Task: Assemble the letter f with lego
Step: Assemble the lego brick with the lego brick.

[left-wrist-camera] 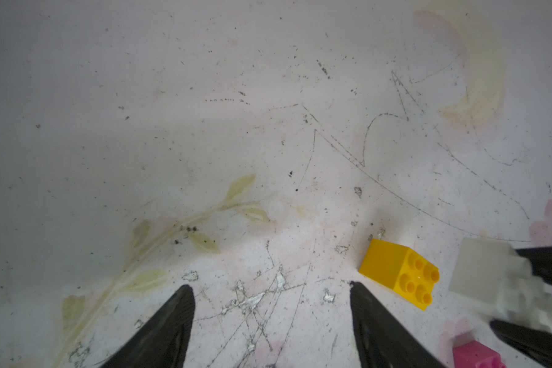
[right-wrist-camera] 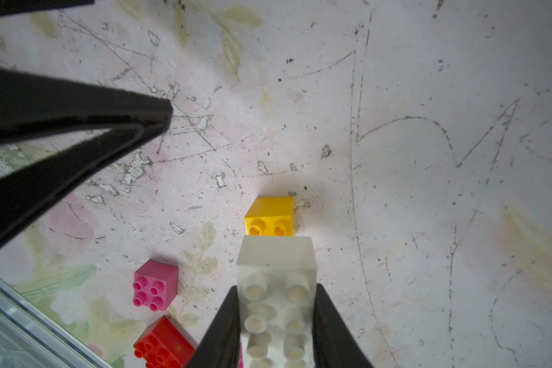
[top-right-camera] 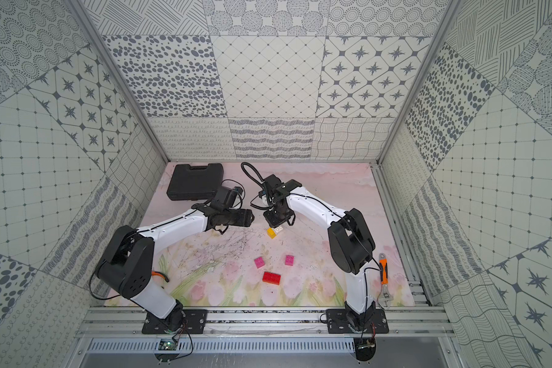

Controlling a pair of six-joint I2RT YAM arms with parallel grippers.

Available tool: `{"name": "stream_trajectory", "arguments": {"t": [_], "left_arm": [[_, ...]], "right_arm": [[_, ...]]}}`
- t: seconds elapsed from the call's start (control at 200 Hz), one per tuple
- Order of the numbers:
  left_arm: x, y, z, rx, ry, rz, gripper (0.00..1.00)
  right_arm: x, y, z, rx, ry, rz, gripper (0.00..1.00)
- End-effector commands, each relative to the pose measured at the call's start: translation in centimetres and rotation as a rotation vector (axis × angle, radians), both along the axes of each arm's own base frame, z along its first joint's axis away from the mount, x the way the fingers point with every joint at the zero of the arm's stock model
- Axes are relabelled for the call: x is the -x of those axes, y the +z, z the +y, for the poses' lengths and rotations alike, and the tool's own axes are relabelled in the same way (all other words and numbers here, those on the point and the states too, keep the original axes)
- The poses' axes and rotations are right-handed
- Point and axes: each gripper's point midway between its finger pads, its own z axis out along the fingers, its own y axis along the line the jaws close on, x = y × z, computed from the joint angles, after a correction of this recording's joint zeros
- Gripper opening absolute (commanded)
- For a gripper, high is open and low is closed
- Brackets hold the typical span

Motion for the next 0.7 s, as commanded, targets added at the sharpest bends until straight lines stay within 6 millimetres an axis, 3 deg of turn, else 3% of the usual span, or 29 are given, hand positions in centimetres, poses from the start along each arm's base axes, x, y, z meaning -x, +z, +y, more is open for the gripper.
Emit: {"name": "stream_trajectory", "arguments": {"t": [0.0, 0.695], "left_arm": [[-0.1, 0.0, 1.2, -0.020, 0.046, -0.009, 0.78], [0.2, -0.4, 1.8, -0.006, 0.052, -0.009, 0.77]], "right_arm": [[0.1, -0.3, 0.0, 0.048, 0.050, 0.005, 0.33], [-0.1, -1.6, 1.8, 0.081, 0.117, 0.047, 0.33]]}}
